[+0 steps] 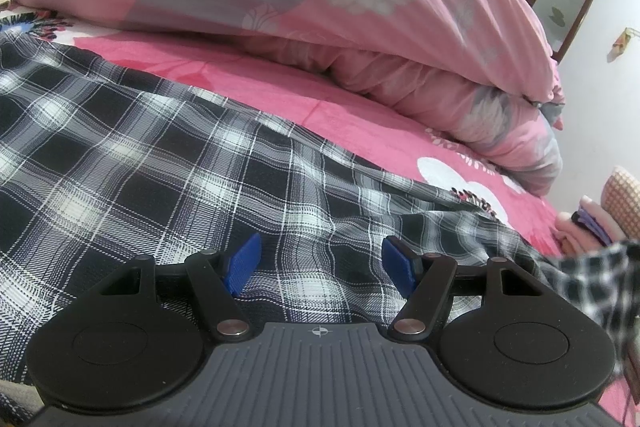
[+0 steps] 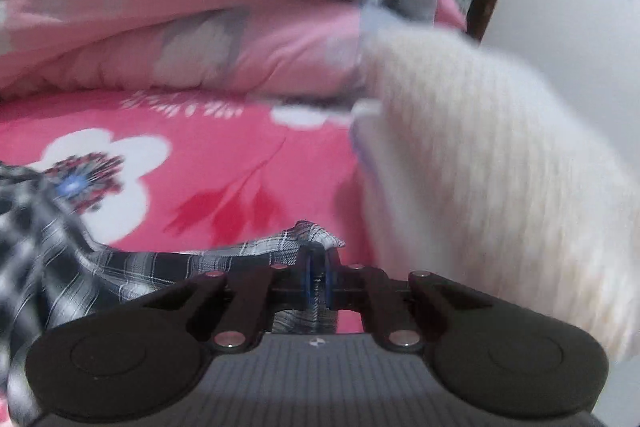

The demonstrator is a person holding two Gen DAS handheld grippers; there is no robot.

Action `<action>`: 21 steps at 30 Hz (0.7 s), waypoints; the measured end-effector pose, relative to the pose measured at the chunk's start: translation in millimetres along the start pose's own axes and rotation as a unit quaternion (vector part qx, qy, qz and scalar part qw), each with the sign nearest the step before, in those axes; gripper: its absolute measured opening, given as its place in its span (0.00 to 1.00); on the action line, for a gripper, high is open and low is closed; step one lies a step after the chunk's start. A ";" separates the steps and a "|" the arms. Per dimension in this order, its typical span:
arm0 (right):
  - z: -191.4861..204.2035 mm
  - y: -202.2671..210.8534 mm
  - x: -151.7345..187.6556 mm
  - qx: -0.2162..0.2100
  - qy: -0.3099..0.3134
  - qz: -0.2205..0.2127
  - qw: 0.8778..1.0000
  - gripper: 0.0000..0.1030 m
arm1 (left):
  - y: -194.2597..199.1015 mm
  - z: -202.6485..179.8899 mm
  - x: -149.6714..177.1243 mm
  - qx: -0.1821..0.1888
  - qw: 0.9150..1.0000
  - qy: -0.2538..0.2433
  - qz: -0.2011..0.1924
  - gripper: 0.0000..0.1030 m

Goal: Fold clothes

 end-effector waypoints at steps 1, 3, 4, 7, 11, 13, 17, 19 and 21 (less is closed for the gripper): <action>-1.4 -4.4 -9.6 0.015 0.008 0.000 1.000 0.06 | 0.0 0.0 -0.1 0.000 1.000 0.000 0.000 0.65; -4.1 -13.0 -29.0 0.044 0.023 0.000 0.999 0.06 | 0.0 0.0 -0.2 0.000 1.000 0.000 0.000 0.65; -4.5 -18.9 -35.2 0.055 0.029 0.002 0.998 0.06 | 0.1 0.0 -0.2 0.000 1.000 0.000 0.000 0.65; 2.5 -39.4 -48.1 0.085 0.050 0.012 0.995 0.06 | 0.1 0.4 -0.2 0.000 1.000 0.000 0.000 0.65; 16.4 -78.0 -52.2 0.115 0.076 0.036 0.990 0.06 | 0.2 0.6 -0.3 0.000 1.000 0.000 0.001 0.65; 19.1 -97.1 -48.0 0.123 0.078 0.053 0.988 0.06 | 0.2 0.7 -0.4 0.000 1.000 0.000 0.001 0.65; 25.7 -125.9 -34.1 0.151 0.096 0.080 0.981 0.11 | 0.3 0.9 -0.6 0.000 1.000 -0.001 0.001 0.65; 34.3 -131.9 -29.0 0.177 0.127 0.086 0.972 0.19 | 0.3 0.8 -0.9 -0.001 1.000 -0.001 0.002 0.65; 42.8 -126.9 -26.3 0.199 0.148 0.086 0.965 0.34 | 0.4 0.7 -1.1 -0.001 1.000 0.000 0.002 0.65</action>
Point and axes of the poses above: each gripper's, at about its wrist camera, not at the fingertips, and y roughly against the way its jaws point, z to its left, x to its underside, the point moved 3 cm from there along -y, roughly the way its jaws point, and after that the axes turned 14 degrees about z, right-handed, at the moved point
